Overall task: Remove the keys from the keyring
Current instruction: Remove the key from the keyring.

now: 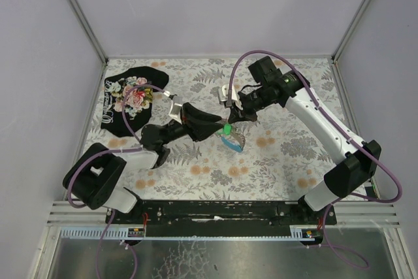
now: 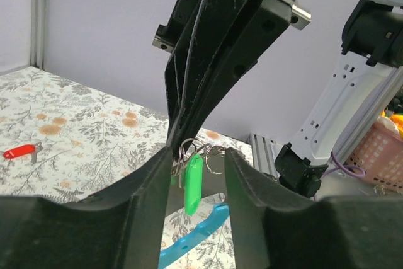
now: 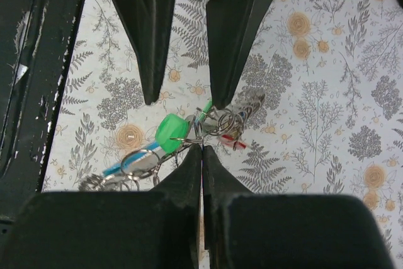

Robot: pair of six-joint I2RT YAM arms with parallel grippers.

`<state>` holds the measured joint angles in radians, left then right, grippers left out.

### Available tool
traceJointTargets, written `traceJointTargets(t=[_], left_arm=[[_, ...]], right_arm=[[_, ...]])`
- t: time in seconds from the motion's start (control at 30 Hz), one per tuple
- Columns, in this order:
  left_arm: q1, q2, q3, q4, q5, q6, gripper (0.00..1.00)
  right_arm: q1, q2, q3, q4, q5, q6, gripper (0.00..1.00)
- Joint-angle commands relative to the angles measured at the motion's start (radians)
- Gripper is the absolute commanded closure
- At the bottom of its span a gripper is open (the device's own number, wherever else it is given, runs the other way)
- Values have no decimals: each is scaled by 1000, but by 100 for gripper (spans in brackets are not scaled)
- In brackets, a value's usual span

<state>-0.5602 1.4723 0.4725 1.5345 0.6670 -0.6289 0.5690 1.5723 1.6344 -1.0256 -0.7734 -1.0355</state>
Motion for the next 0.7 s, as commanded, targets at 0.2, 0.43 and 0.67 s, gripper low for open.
traceJointTargets(t=[0.2,0.43,0.67], left_arm=[[18,-178,-104,-144,-198,-119,54],[-48,-314,-81,-497,-309,-175,57],[-103,-333,50,-774,-371,-75,58]], right_arm=[[9,-64,-55,119,77,114,100],[11,-68,-84,140,87,143,100],[12,-57,-85,152,79,162,100]])
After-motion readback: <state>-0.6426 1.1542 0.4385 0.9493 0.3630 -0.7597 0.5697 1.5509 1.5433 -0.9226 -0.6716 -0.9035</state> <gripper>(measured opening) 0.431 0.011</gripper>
